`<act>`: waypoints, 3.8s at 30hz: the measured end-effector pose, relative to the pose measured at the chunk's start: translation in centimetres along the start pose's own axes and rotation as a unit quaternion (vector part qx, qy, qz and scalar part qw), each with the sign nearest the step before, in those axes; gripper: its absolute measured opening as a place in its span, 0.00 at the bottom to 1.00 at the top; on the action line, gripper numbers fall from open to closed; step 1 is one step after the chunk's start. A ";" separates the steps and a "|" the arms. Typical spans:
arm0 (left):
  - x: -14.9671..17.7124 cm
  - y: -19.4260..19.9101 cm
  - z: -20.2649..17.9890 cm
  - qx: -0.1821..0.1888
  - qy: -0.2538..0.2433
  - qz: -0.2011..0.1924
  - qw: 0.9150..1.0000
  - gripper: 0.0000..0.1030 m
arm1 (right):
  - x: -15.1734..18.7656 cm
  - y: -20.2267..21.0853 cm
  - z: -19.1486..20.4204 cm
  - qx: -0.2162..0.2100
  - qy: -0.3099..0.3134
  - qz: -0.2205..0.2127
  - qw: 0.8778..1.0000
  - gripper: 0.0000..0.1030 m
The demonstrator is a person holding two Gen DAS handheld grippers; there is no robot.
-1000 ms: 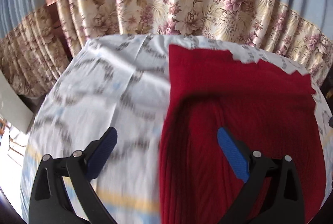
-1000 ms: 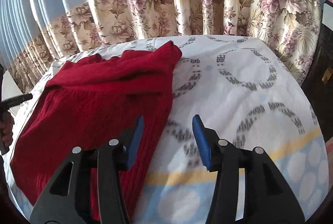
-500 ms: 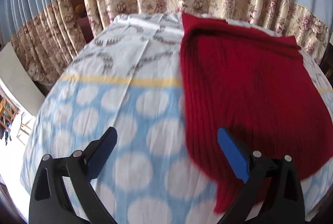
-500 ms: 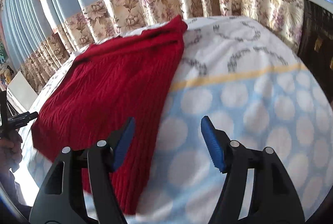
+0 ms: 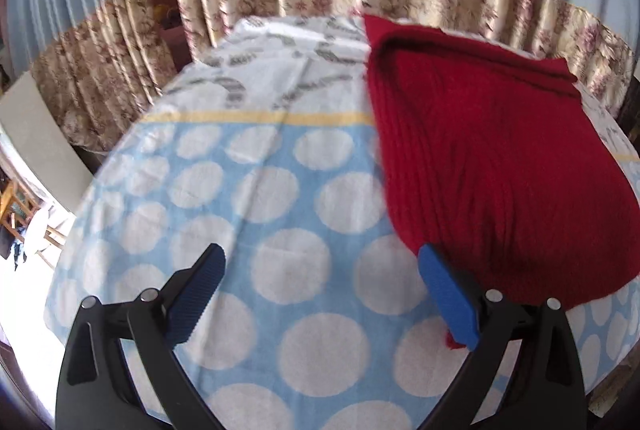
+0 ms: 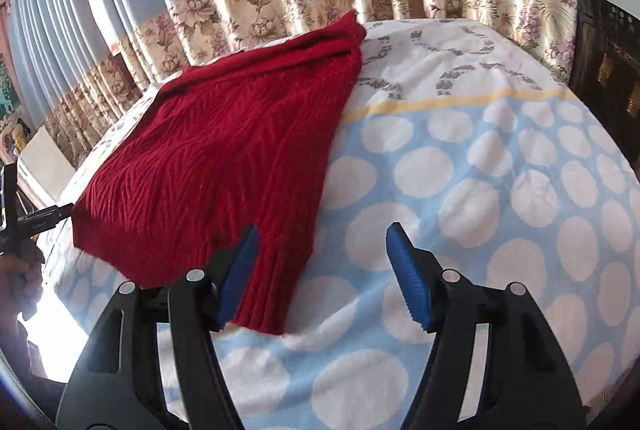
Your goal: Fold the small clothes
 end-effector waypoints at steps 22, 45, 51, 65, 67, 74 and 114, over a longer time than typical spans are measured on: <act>0.7 -0.9 -7.6 0.102 -0.037 0.032 0.994 0.95 | -0.2 -2.7 2.5 -0.070 0.019 0.016 0.997 0.25; -4.6 6.9 -6.5 0.152 -0.039 -0.041 0.987 0.17 | -5.3 3.3 3.3 -0.079 0.039 -0.066 0.994 0.20; -9.0 6.2 -6.8 0.163 -0.029 -0.053 0.985 0.17 | -9.9 3.1 3.0 -0.087 0.042 -0.091 0.991 0.20; -23.3 -2.9 -8.5 0.135 -0.005 -0.069 0.988 0.17 | -21.7 -5.9 1.1 -0.076 0.007 -0.093 0.993 0.20; -24.9 -4.6 -8.7 0.130 -0.004 -0.068 0.989 0.17 | -23.2 -7.8 0.7 -0.066 0.007 -0.090 0.994 0.20; -29.5 -11.6 -10.7 0.067 -0.030 -0.061 0.995 0.20 | -28.0 -14.8 -1.0 -0.034 0.000 -0.064 0.997 0.21; -31.9 -21.6 -10.6 0.013 -0.053 0.024 0.998 0.98 | -31.7 -27.4 0.7 0.069 0.115 0.040 0.990 0.59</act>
Point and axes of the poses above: each gripper's, at about its wrist camera, not at the fingertips, and y roughly against the way its jaws point, z to its left, x to its underside, the point moved 3 cm from there along -y, roughly the way its jaws point, and after that the axes turned 4 degrees about y, right-handed, at the moved point
